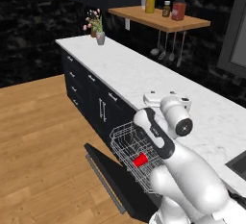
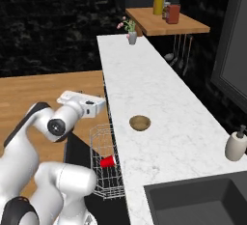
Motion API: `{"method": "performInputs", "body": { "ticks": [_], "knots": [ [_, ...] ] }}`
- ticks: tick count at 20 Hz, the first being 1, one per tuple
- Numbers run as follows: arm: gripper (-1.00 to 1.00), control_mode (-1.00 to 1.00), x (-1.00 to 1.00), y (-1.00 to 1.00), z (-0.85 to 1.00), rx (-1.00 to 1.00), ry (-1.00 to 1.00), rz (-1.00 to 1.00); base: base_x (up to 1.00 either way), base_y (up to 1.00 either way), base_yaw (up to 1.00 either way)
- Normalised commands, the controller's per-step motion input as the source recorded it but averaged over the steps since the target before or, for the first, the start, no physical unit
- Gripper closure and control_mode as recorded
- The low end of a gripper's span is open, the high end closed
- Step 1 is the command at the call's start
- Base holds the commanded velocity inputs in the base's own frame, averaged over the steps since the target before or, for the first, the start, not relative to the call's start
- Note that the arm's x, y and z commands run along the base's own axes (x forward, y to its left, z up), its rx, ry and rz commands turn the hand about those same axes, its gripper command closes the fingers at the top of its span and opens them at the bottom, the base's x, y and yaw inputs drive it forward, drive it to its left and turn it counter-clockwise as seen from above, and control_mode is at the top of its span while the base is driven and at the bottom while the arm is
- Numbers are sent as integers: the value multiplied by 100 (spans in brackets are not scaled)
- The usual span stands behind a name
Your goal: Pick up the cup and bowl from the counter, place them in the dishwasher, and close the dishwasher door.
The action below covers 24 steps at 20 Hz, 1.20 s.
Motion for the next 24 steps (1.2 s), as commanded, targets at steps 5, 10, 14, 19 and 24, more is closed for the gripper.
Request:
{"method": "performInputs", "body": {
  "ticks": [5,10,14,19,24],
  "knots": [
    [-100,-100,-65,-9,100,-31,-4,-4,0,0,0],
    [-100,-100,-72,-42,100,-54,14,-12,0,0,0],
    [-100,-100,-49,-11,100,-44,30,-6,0,0,0],
    [-100,-100,-10,9,52,-13,93,3,0,0,0],
    [-100,-100,32,-2,-92,1,52,13,0,0,0]
  ]
}}
